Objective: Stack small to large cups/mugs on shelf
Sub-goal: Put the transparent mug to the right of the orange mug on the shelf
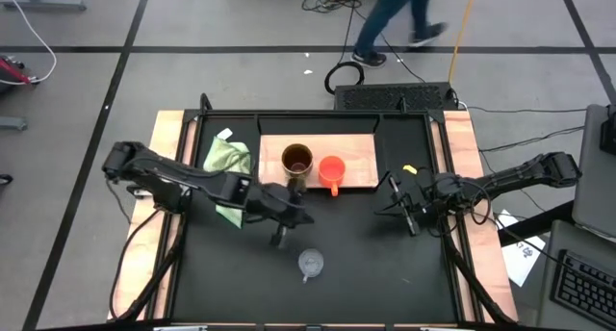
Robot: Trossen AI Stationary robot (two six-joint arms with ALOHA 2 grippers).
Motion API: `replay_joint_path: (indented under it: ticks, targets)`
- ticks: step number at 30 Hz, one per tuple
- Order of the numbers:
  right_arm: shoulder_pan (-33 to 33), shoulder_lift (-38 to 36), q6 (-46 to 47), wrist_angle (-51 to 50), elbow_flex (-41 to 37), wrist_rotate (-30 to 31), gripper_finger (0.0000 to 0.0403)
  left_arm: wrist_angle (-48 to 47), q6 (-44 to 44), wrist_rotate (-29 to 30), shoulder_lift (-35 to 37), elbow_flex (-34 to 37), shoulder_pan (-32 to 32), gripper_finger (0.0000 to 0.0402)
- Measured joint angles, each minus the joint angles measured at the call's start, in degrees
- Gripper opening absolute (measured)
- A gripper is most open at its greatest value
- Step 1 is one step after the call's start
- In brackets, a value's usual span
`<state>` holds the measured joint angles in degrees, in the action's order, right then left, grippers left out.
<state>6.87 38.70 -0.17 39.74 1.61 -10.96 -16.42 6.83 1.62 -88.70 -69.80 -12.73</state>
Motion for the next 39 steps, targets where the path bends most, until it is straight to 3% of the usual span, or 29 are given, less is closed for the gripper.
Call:
replay_joint_path:
  ticks: [16,22,39]
  targets:
    - [-0.02,-0.17,-0.44,3.34,0.47,0.17,0.0,30.93,-5.01,1.93,35.29,43.02,-0.32,0.0001]
    - [-0.02,-0.21,-1.0,3.79,1.66,0.19,0.0,34.3,-6.06,2.93,43.22,51.23,-0.53,0.0001]
    - [-0.02,-0.9,-1.37,6.81,2.09,0.59,0.0,37.8,-7.31,2.98,55.14,62.44,1.09,0.0]
